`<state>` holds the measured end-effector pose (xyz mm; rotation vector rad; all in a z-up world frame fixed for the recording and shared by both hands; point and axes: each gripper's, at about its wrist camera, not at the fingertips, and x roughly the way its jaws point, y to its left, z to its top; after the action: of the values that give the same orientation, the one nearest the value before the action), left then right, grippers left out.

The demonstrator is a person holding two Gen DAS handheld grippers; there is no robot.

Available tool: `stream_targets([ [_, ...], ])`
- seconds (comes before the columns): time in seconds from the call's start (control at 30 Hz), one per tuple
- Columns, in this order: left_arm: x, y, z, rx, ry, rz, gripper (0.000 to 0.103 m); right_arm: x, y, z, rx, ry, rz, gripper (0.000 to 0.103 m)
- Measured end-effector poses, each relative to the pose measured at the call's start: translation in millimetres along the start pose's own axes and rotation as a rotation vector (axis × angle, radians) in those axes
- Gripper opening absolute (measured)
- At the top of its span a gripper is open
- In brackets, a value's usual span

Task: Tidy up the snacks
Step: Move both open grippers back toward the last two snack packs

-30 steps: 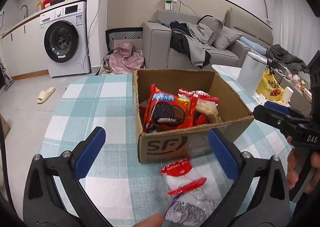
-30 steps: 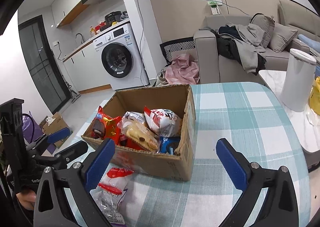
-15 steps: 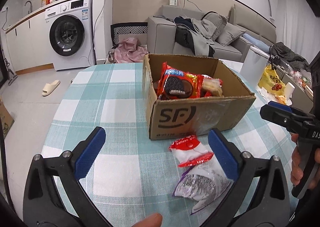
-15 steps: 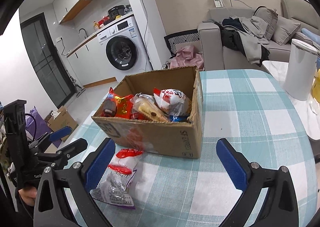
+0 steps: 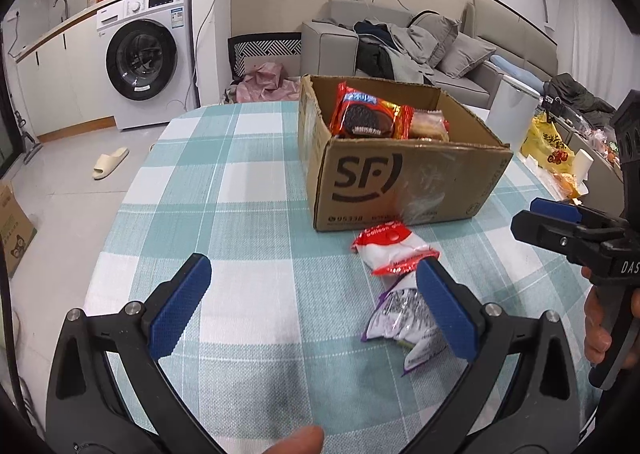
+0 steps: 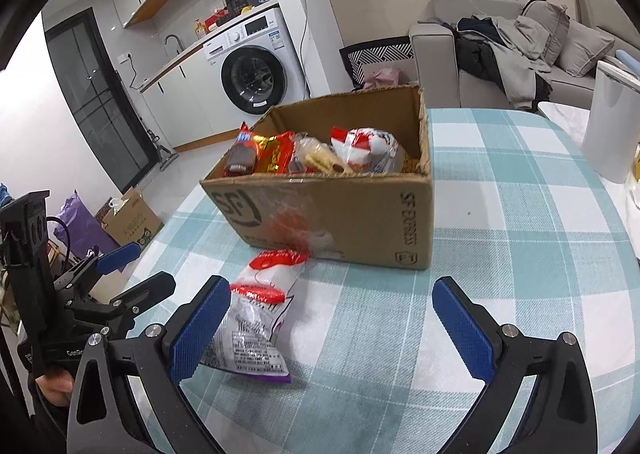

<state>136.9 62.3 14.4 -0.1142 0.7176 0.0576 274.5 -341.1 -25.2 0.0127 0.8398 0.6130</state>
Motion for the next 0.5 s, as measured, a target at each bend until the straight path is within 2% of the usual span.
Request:
stream_targets([
  [0.5,-5.3,20.1,-30.4,-0.050,0.049,0.010,0.102,27.9,29.2,-24.0,-0.031,0.101,0.046,0.102],
])
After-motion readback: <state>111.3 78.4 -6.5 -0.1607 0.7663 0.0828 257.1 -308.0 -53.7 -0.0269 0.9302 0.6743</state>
